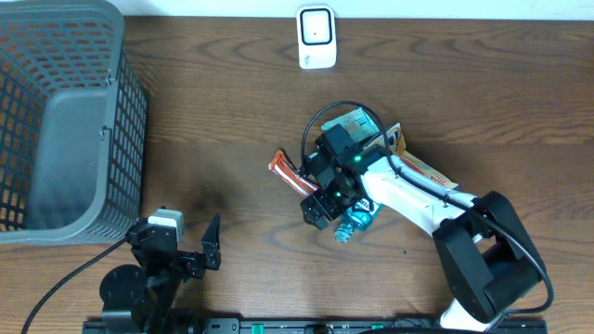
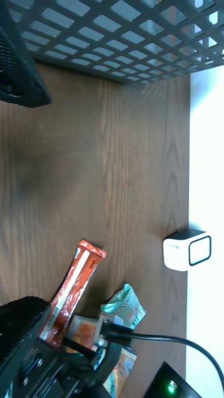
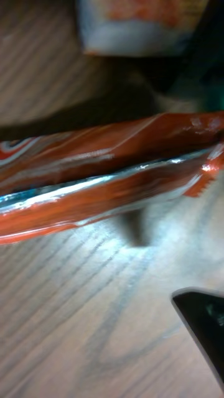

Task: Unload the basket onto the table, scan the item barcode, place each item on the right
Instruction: 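Close the right gripper on the end of the red candy bar, then lift the candy bar with the right gripper and turn it upright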

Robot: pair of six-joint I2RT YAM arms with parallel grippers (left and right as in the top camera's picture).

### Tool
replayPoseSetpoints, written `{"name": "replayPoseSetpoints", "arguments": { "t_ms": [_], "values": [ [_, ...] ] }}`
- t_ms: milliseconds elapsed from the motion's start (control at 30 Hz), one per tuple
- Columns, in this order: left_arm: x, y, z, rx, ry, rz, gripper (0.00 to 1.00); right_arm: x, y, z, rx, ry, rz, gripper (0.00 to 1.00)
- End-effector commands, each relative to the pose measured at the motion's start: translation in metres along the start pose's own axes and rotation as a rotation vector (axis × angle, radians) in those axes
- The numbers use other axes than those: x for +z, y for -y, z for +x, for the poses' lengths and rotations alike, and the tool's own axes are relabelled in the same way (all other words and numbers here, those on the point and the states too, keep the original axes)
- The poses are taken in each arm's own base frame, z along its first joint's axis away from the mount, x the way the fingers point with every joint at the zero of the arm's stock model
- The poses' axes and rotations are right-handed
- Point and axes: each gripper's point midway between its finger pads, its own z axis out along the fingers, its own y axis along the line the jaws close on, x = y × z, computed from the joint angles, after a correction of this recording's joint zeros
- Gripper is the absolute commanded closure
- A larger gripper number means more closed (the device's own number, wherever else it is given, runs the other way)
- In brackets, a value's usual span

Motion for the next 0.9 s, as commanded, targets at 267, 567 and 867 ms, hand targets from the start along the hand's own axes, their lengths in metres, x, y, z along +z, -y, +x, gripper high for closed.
{"name": "replayPoseSetpoints", "arguments": {
  "t_ms": [267, 567, 867],
  "values": [
    [-0.002, 0.002, -0.003, 0.014, 0.007, 0.008, 0.03, -0.062, -0.033, -0.070, -0.327, 0.277, -0.060, 0.01],
    [-0.002, 0.002, -0.003, 0.014, 0.007, 0.008, 0.03, -0.039, -0.024, -0.084, -0.363, 0.305, -0.107, 0.01],
    [-0.002, 0.002, -0.003, 0.014, 0.007, 0.008, 0.03, -0.026, -0.008, -0.091, -0.340, 0.334, -0.173, 0.01]
  ]
}}
